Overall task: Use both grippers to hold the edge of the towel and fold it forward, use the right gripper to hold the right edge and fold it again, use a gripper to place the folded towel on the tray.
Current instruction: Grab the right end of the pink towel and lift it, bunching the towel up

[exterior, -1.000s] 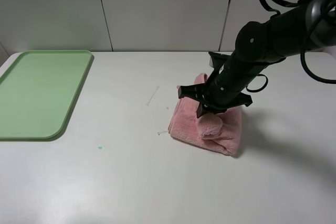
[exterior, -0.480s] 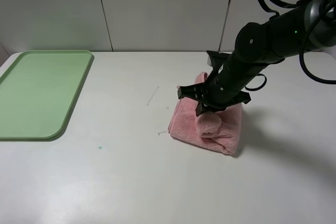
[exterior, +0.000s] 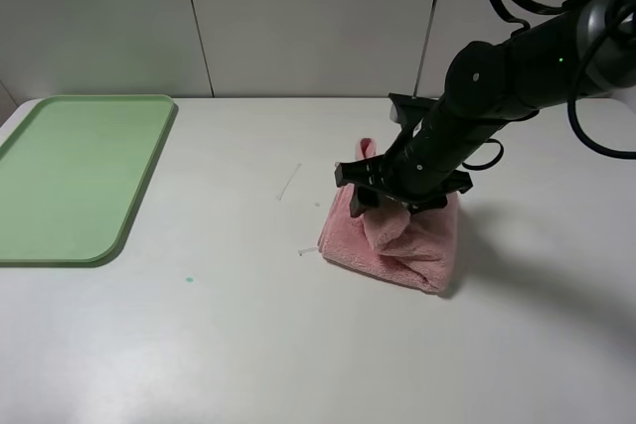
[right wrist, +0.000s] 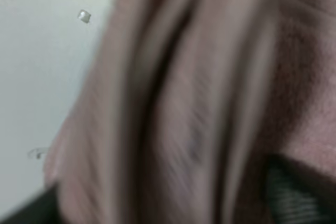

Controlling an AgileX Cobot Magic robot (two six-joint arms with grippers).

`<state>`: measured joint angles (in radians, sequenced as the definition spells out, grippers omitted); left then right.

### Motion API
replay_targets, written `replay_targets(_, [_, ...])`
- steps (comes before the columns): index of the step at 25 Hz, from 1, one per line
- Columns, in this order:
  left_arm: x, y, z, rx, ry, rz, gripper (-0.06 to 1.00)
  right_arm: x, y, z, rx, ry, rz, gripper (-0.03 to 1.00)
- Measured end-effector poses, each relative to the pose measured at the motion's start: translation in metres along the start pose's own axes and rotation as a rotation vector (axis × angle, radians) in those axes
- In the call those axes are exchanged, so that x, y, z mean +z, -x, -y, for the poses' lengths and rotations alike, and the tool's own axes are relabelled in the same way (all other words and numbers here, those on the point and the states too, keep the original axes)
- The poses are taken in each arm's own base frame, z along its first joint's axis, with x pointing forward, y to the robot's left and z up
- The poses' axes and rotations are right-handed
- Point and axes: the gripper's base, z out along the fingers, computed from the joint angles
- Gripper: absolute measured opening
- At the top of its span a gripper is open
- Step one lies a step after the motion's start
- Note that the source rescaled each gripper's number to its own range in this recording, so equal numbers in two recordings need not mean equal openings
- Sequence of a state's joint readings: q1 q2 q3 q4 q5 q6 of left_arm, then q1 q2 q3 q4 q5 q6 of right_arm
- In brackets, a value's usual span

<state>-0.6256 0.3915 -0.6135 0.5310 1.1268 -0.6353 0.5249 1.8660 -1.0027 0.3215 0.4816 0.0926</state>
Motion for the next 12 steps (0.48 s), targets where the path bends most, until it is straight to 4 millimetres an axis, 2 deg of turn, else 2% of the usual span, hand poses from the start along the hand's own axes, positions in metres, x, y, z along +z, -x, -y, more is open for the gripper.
replay_targets(2, [0.0, 0.0, 0.0, 0.0, 0.0, 0.0, 0.99, -0.004, -0.001, -0.007, -0.015, 0.014, 0.019, 0.93])
replay_targets(4, [0.0, 0.0, 0.0, 0.0, 0.0, 0.0, 0.99, -0.008, -0.001, -0.018, -0.031, 0.036, 0.051, 0.98])
replay_targets(12, [0.0, 0.0, 0.0, 0.0, 0.0, 0.0, 0.99, -0.01, -0.012, -0.052, -0.081, 0.101, 0.096, 1.0])
